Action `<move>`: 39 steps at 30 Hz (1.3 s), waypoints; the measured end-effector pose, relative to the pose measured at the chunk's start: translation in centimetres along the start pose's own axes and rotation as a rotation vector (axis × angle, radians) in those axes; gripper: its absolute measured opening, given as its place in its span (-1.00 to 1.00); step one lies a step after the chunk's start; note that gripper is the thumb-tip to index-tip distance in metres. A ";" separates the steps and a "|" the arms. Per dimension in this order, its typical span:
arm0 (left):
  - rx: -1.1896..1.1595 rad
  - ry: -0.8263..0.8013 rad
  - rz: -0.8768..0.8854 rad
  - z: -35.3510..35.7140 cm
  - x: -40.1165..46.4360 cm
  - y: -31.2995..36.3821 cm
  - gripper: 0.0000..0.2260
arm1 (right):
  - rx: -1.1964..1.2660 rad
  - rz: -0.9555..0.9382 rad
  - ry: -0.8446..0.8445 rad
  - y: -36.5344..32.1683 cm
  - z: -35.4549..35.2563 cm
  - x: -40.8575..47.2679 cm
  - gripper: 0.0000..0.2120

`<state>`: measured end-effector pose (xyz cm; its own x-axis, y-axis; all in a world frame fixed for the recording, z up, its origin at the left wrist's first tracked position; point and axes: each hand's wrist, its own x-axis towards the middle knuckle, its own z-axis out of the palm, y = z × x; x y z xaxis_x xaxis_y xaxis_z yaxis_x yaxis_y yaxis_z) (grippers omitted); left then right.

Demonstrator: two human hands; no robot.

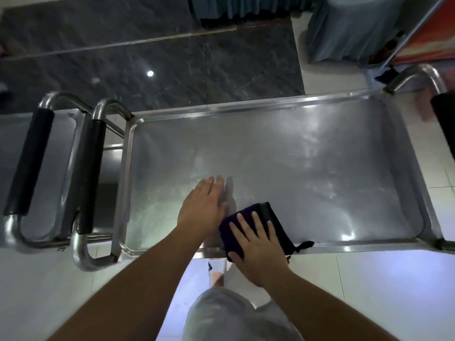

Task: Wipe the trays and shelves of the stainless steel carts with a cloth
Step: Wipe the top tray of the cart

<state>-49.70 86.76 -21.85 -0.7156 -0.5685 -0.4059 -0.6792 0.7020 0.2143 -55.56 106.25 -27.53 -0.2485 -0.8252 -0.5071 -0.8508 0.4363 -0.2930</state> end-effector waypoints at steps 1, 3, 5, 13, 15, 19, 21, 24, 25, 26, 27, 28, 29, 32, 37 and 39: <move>-0.004 0.002 -0.018 0.1 0.5 0.8 -0.37 | 0.012 -0.016 0.026 0.3 0.3 0.1 -0.33; -0.012 0.014 -0.051 0.5 1.4 1.8 -0.37 | 0.036 -0.040 0.041 0.6 0.5 0.2 -0.34; 0.006 0.021 -0.062 1.0 2.6 2.4 -0.37 | 0.045 -0.053 0.063 0.9 0.5 0.2 -0.34; 0.101 -0.039 -0.062 2.5 7.9 2.8 -0.34 | 0.064 -0.031 0.107 0.9 1.2 0.4 -0.34; 0.109 -0.044 -0.066 3.0 8.6 2.3 -0.32 | 0.068 -0.015 0.121 1.5 1.4 0.0 -0.35; 0.061 -0.073 -0.074 4.2 9.1 1.4 -0.32 | 0.035 0.066 0.176 5.9 1.2 -2.1 -0.34; 0.036 -0.075 -0.074 4.6 9.1 1.2 -0.33 | 0.020 0.185 0.192 10.2 0.9 -3.7 -0.34; 0.007 -0.081 -0.081 5.1 9.2 1.1 -0.34 | 0.025 0.434 0.192 15.9 -0.2 -5.4 -0.33; 0.003 -0.082 -0.080 5.2 9.2 1.1 -0.34 | 0.040 0.509 0.200 16.8 -0.6 -5.5 -0.32; 0.004 -0.087 -0.080 5.2 9.3 1.1 -0.34 | 0.059 0.571 0.207 16.9 -0.8 -5.2 -0.31; 0.011 -0.096 -0.083 5.3 9.3 1.1 -0.34 | 0.079 0.617 0.217 16.4 -1.0 -4.6 -0.30; 0.019 -0.107 -0.089 5.3 9.4 1.0 -0.34 | 0.095 0.643 0.226 15.4 -1.0 -3.9 -0.30; 0.025 -0.118 -0.093 5.4 9.4 1.0 -0.34 | 0.103 0.642 0.231 14.0 -0.9 -3.3 -0.29; 0.036 -0.148 -0.092 5.3 9.6 1.0 -0.34 | 0.093 0.434 0.219 8.5 -0.2 -1.7 -0.27; 0.033 -0.182 -0.099 5.1 9.6 1.3 -0.34 | 0.023 0.116 0.198 4.6 1.1 -0.4 -0.33; 0.043 -0.189 -0.106 5.1 9.6 1.4 -0.33 | 0.009 0.119 0.203 7.2 0.9 -1.0 -0.34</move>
<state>-56.70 84.41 -29.97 -0.5944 -0.5526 -0.5843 -0.7386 0.6626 0.1247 -61.04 110.50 -29.89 -0.4358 -0.8224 -0.3657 -0.8059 0.5375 -0.2482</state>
